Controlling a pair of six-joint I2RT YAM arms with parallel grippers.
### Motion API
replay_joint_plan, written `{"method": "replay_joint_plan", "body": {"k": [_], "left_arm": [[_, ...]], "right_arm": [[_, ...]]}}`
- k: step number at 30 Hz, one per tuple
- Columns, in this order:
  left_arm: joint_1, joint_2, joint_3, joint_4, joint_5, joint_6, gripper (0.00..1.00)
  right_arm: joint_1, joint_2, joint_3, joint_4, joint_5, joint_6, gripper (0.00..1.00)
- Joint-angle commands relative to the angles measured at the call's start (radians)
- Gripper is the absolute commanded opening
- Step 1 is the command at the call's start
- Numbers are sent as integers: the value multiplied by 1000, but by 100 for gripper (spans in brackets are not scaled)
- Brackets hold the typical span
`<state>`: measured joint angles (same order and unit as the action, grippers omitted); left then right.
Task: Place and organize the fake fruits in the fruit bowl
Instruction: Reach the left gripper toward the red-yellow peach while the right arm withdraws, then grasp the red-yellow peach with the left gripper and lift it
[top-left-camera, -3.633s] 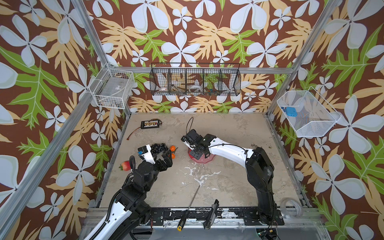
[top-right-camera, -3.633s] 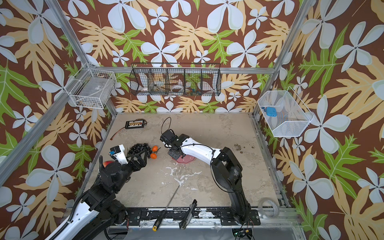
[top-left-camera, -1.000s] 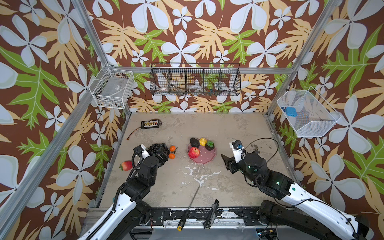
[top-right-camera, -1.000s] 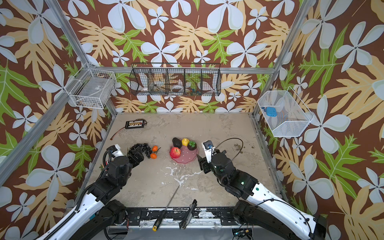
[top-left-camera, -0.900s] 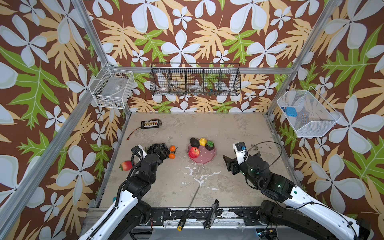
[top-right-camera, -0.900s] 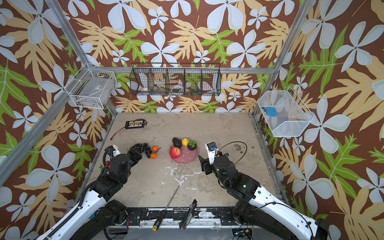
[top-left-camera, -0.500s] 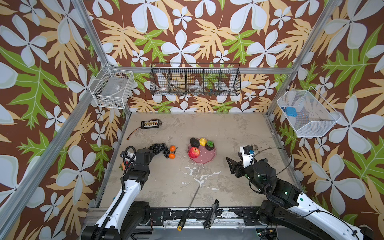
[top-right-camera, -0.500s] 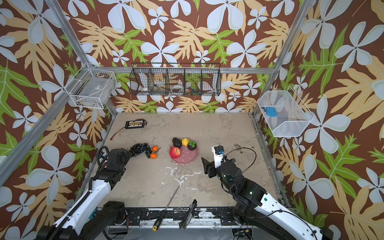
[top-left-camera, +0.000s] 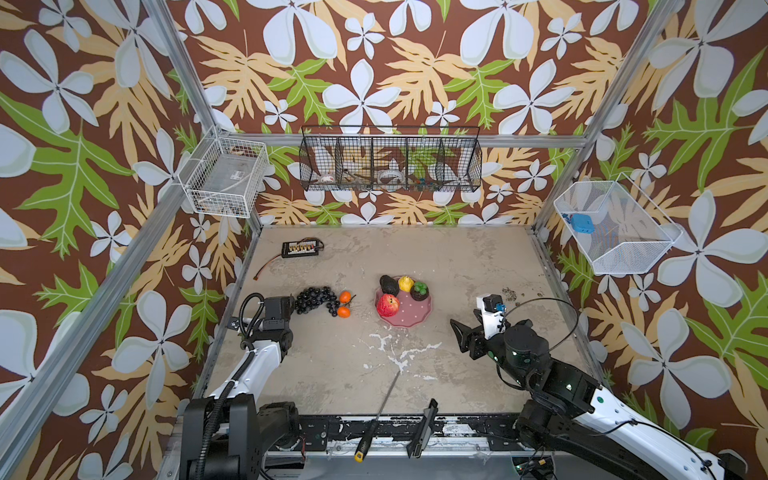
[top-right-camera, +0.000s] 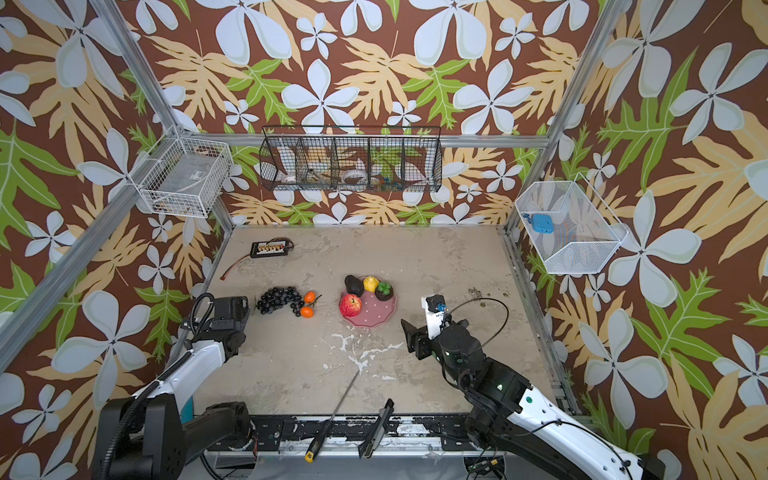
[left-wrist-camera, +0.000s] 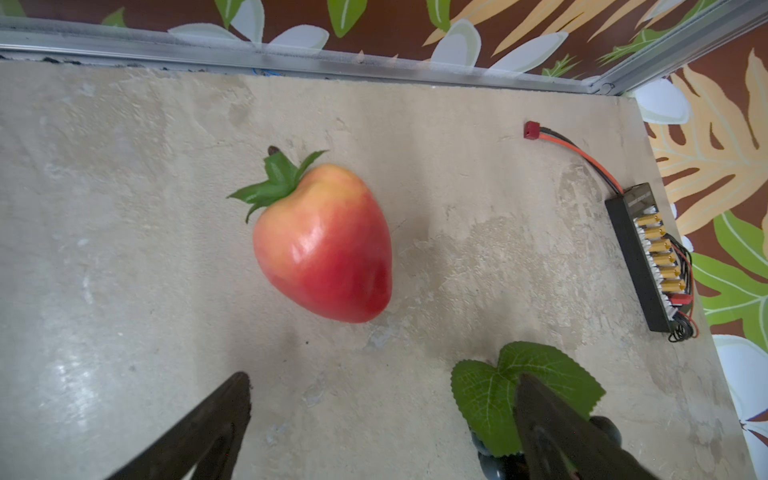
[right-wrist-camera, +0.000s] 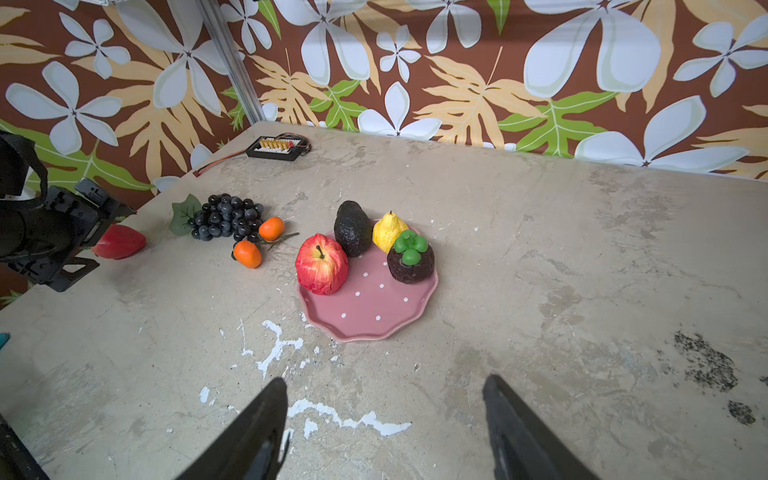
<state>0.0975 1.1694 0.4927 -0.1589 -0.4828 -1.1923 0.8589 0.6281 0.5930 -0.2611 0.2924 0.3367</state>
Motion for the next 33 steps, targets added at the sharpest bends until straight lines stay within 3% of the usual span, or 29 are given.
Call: {"method": "replay_joint_plan", "body": {"k": [1, 9, 14, 19, 33], "left_arm": [[13, 36, 23, 46, 0, -39, 100], [94, 156, 61, 57, 17, -54, 100], [110, 199, 69, 86, 45, -84, 100], [114, 260, 116, 83, -4, -78, 100], [166, 354, 167, 86, -9, -98, 94]], "right_arm": [[0, 24, 11, 14, -36, 5, 74], [0, 67, 25, 6, -51, 11, 74], [0, 87, 23, -1, -66, 28, 74], [0, 102, 27, -4, -92, 53, 73], [0, 129, 33, -4, -107, 84, 73]]}}
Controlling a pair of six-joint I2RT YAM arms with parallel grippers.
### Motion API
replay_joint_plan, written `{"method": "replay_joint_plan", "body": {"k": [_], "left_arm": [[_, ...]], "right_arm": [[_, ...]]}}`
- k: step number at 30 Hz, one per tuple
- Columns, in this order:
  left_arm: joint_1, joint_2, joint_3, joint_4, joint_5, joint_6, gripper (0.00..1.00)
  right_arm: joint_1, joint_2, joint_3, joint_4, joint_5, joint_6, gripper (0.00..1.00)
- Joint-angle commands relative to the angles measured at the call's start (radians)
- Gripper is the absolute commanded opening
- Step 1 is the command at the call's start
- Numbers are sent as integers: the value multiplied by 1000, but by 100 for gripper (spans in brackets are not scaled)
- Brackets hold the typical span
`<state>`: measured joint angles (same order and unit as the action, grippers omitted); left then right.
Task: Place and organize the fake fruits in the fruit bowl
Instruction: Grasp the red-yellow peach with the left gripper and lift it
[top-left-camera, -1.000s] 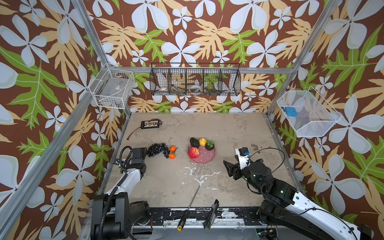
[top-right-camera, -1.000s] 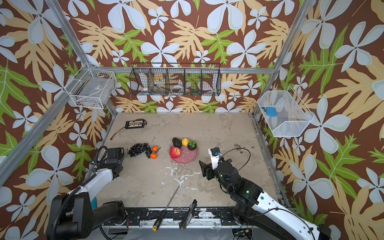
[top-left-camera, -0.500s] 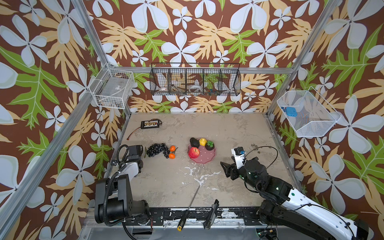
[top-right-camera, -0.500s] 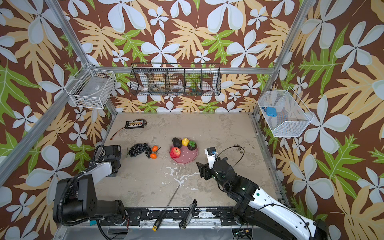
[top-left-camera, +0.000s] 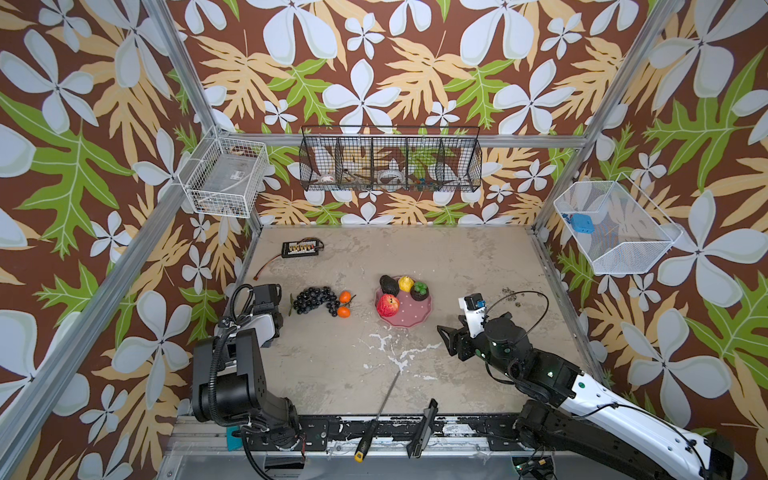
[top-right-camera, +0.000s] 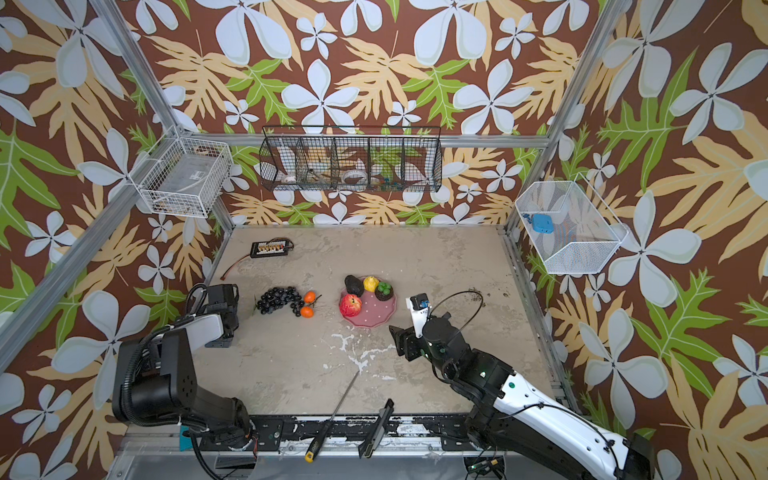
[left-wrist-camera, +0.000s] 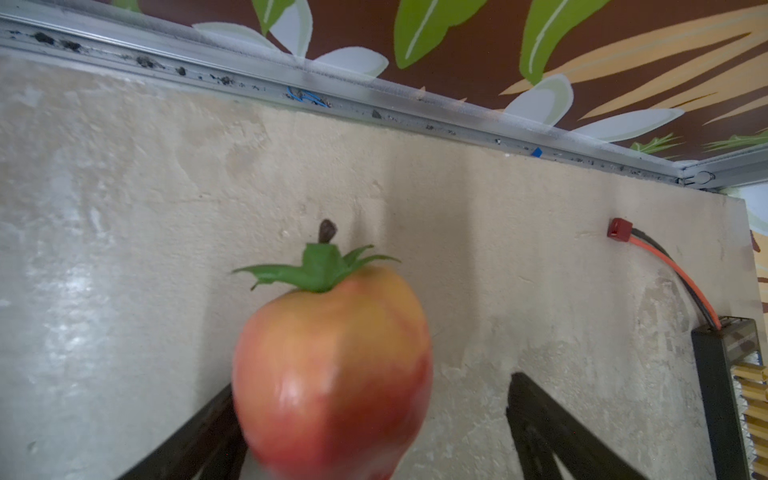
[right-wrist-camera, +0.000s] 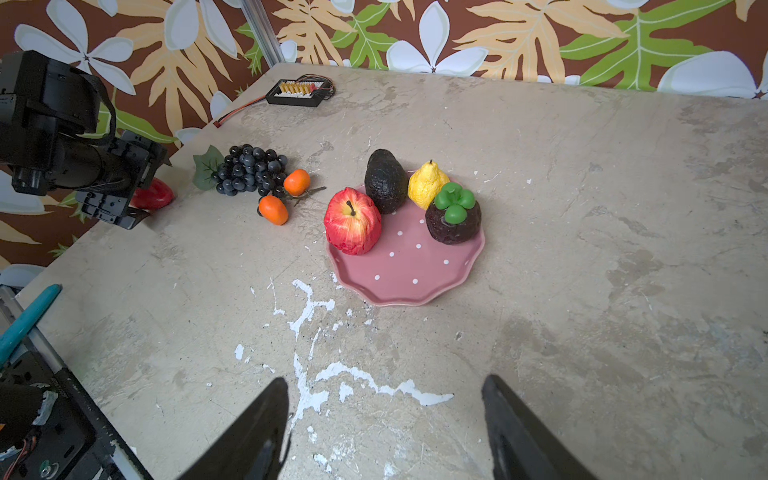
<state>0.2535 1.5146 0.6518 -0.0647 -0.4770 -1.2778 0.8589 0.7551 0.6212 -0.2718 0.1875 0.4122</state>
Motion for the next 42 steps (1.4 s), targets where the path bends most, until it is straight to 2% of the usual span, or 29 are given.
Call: {"method": "replay_joint_plan", "body": {"k": [1, 21, 28, 34, 37, 42], "left_arm": [[13, 13, 9, -7, -16, -12, 94], [21, 78, 63, -101, -28, 13, 85], [21, 85, 57, -92, -33, 8, 75], [21, 77, 50, -83, -35, 9, 70], [21, 62, 37, -73, -35, 2, 60], [22, 46, 36, -78, -43, 7, 61]], "right_arm": [[0, 5, 4, 5, -2, 9, 73], [0, 43, 4, 20, -10, 20, 72], [0, 44, 7, 10, -8, 23, 72], [0, 30, 5, 2, 10, 25, 72], [0, 24, 3, -4, 15, 25, 72], [0, 15, 2, -12, 15, 24, 71]]}}
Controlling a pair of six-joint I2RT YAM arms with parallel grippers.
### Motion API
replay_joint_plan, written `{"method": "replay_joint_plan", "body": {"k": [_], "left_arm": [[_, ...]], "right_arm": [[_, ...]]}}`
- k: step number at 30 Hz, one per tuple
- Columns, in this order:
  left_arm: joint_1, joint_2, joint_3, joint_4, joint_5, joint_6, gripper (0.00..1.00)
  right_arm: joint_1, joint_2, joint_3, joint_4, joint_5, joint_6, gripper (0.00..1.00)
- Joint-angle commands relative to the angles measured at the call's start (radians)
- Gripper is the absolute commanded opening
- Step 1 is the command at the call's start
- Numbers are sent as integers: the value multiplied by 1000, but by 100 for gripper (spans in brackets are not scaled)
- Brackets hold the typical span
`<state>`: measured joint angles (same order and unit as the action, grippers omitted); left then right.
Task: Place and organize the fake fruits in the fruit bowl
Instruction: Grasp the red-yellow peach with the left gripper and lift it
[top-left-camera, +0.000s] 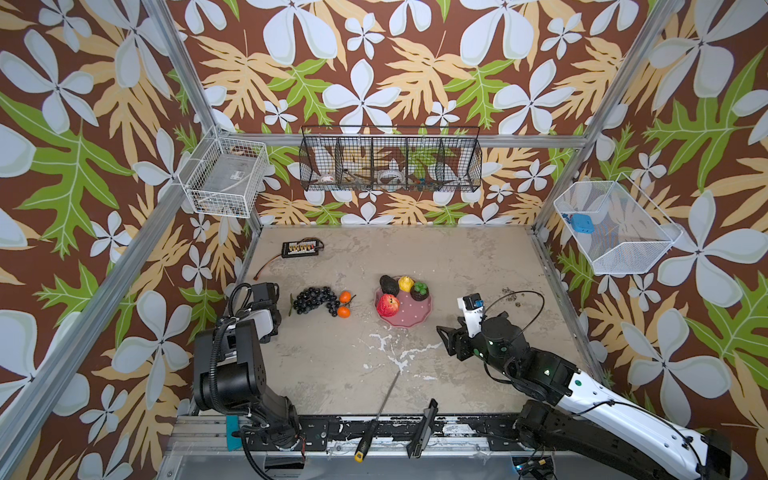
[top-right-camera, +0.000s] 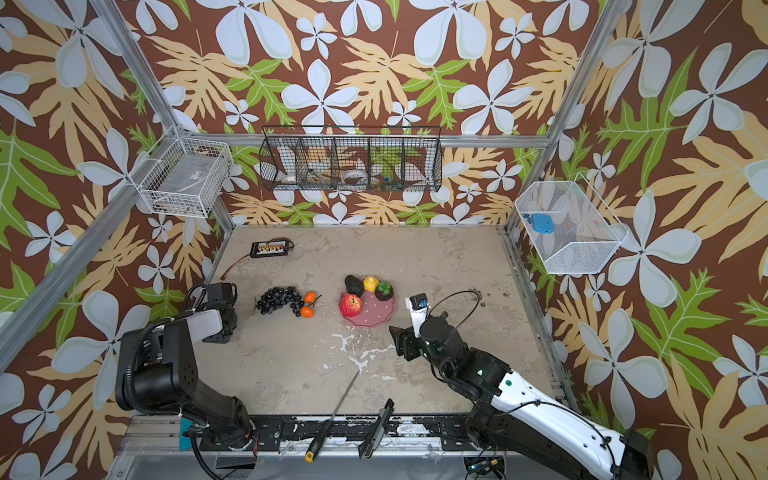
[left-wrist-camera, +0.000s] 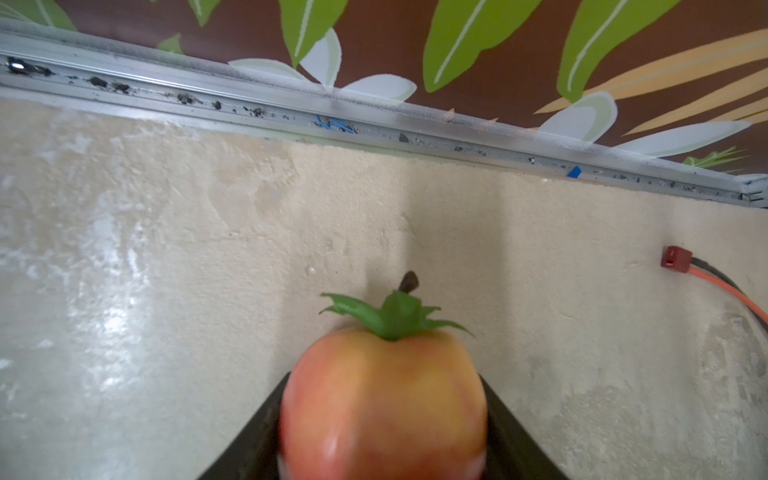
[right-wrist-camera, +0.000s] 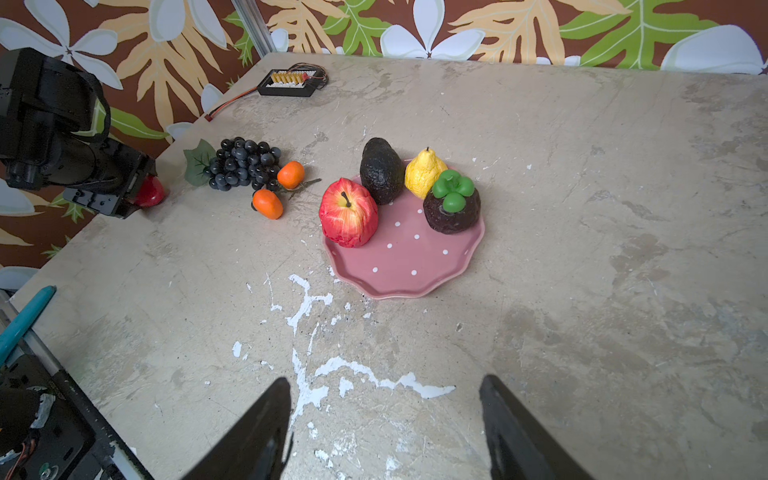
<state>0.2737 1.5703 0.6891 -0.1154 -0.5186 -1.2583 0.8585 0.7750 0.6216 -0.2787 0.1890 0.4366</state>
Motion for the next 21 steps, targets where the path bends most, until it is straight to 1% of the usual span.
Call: {"method": "replay_joint_plan", "body": {"k": [1, 3, 5, 10, 14, 16, 21], "left_arm": [[1, -17, -7, -27, -1, -19, 61], [1, -47, -35, 2, 0, -23, 59], [-7, -80, -53, 21, -13, -21, 55], [-37, -140, -54, 14, -59, -1, 53], [-101, -210, -48, 4, -75, 30, 53], [-133, -267, -51, 2, -60, 57, 53], [-227, -454, -65, 2, -48, 172, 54]], "right_arm": [[1, -5, 4, -6, 13, -1, 71], [1, -9, 3, -8, 17, 0, 71], [1, -15, 1, -11, 18, 1, 71], [1, -25, 0, -17, 17, 4, 71], [1, -23, 15, -31, 24, -11, 71], [1, -23, 28, -40, 37, -20, 71], [1, -22, 40, -51, 47, -19, 72]]}}
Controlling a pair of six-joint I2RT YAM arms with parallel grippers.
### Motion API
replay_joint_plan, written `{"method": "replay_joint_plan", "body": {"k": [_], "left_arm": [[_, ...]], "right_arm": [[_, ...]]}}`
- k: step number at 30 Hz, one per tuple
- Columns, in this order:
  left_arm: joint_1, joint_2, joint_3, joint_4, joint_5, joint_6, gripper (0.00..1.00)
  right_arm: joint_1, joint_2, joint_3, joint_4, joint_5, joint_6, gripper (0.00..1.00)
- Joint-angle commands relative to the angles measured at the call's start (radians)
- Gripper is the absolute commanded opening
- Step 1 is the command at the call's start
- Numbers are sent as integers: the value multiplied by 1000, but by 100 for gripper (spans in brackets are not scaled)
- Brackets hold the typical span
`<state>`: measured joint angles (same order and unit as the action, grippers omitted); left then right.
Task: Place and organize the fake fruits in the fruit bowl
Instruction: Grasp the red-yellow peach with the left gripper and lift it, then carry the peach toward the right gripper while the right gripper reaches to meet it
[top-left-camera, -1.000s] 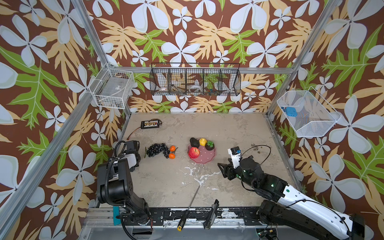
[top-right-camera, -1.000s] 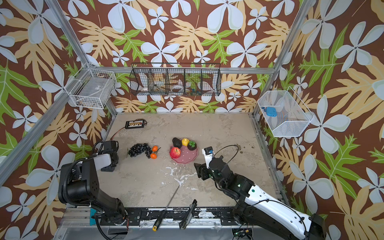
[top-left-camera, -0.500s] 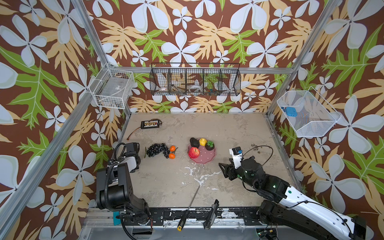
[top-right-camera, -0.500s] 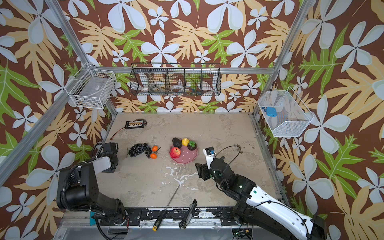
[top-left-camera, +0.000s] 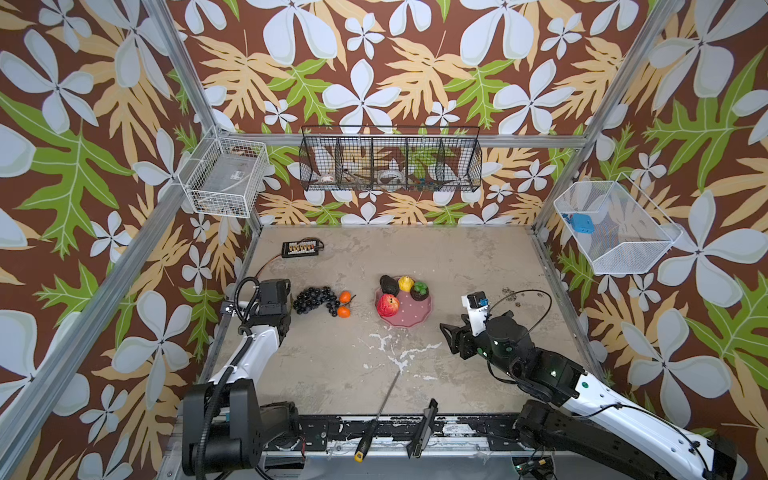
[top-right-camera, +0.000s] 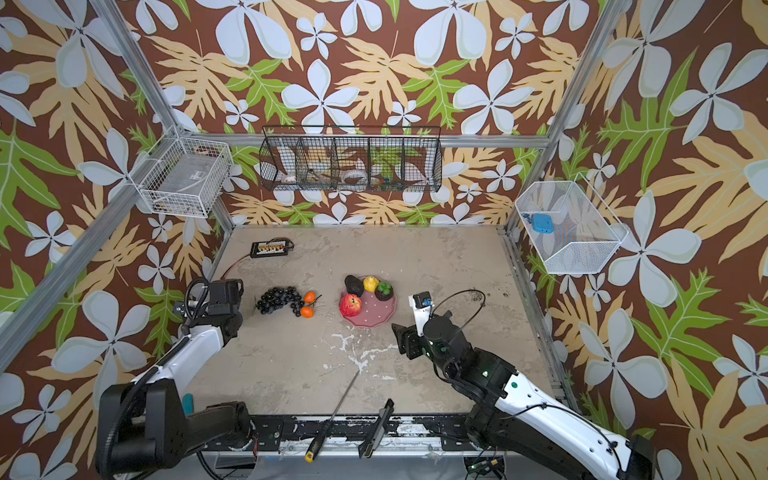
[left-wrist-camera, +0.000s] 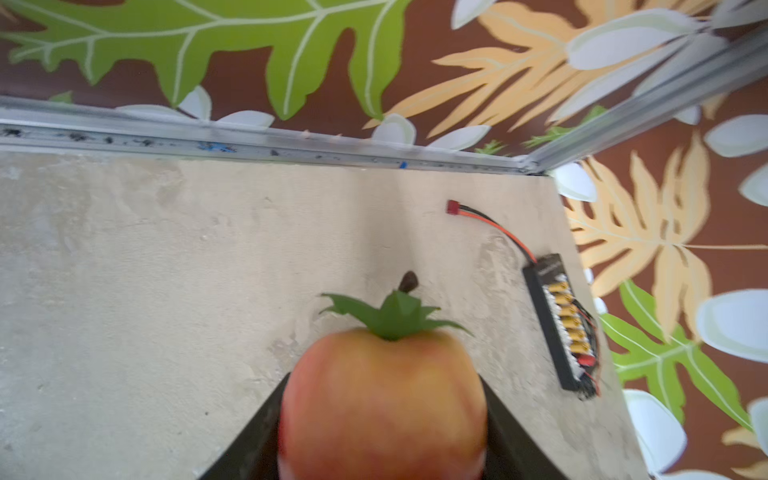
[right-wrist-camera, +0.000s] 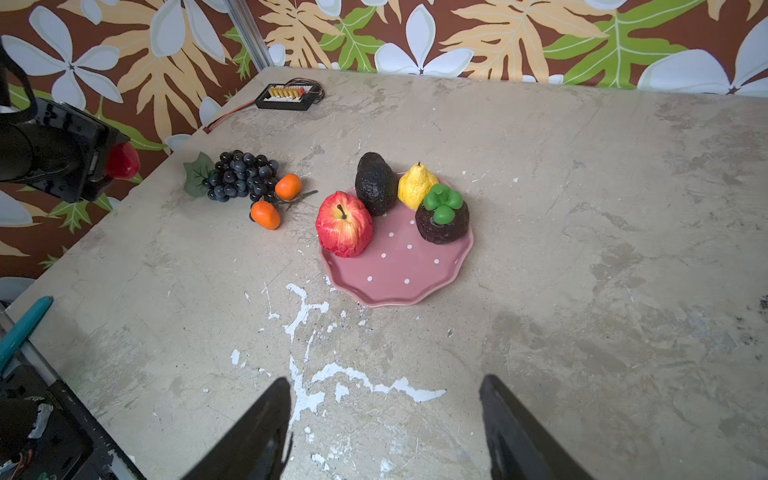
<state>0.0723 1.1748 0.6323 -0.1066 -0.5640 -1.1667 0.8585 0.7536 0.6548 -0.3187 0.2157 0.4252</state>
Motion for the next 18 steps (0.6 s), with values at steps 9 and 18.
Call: {"method": "replay_joint_plan", "body": {"k": [9, 18], "left_arm": [[-193, -270, -57, 4, 144, 262, 53], [-503, -253, -69, 129, 330, 489, 49]], "right_arm": [[1, 5, 6, -6, 17, 18, 72], [1, 6, 43, -44, 18, 20, 72]]}}
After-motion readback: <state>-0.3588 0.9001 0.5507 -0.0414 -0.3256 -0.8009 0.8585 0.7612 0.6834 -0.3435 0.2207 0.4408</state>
